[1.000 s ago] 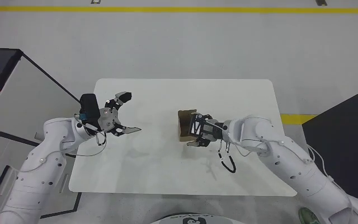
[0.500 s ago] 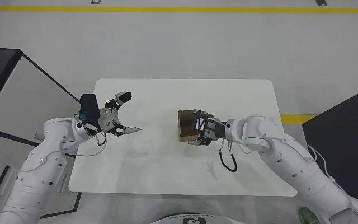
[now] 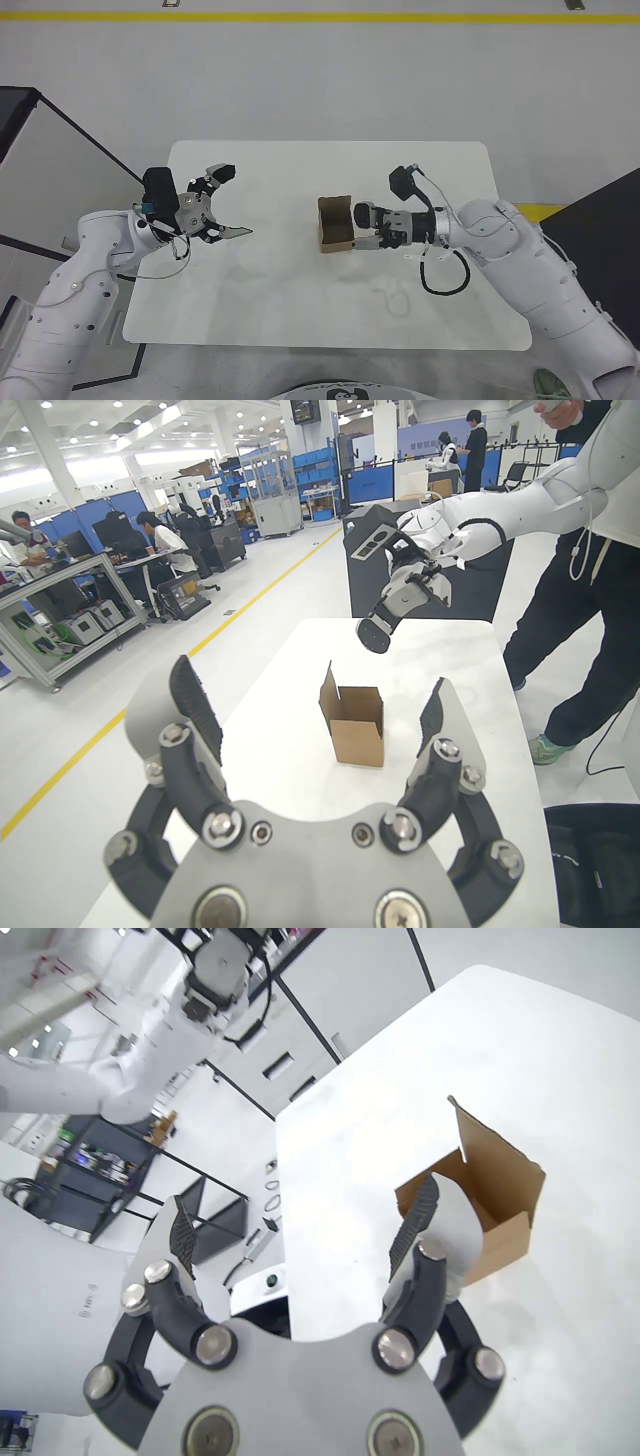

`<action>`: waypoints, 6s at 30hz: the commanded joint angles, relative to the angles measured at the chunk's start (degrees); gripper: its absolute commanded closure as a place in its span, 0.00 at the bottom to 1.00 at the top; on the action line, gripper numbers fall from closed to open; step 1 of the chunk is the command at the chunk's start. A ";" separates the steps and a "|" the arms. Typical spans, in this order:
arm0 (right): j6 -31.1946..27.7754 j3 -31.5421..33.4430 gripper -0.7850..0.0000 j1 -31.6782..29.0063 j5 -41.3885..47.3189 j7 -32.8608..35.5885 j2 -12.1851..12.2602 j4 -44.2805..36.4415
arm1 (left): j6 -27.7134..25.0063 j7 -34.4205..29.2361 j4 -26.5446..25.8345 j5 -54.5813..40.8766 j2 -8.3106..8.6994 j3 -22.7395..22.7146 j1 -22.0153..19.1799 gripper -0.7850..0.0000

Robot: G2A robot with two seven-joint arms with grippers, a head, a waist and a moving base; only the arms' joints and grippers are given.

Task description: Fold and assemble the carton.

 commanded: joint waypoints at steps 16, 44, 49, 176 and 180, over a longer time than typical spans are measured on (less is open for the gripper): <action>-0.94 1.11 0.00 0.41 12.62 6.65 0.37 5.80 | 0.00 -10.84 -0.85 -12.12 0.25 5.34 -0.39 0.00; 2.13 1.52 0.00 3.00 22.19 16.39 0.35 15.62 | 5.60 -51.09 3.26 -51.29 -0.09 18.72 -8.51 0.00; 3.35 1.32 0.00 2.24 21.04 14.64 0.26 15.01 | 8.03 -54.99 4.02 -58.86 -0.33 21.61 -8.11 0.00; 25.17 -13.45 1.00 13.14 0.10 -0.07 -12.68 26.30 | 17.46 -81.58 51.24 -91.94 -21.82 45.60 -34.45 1.00; 25.11 -13.01 1.00 12.83 -0.53 0.03 -12.69 25.80 | 16.67 -83.13 50.91 -93.00 -21.88 45.12 -34.15 1.00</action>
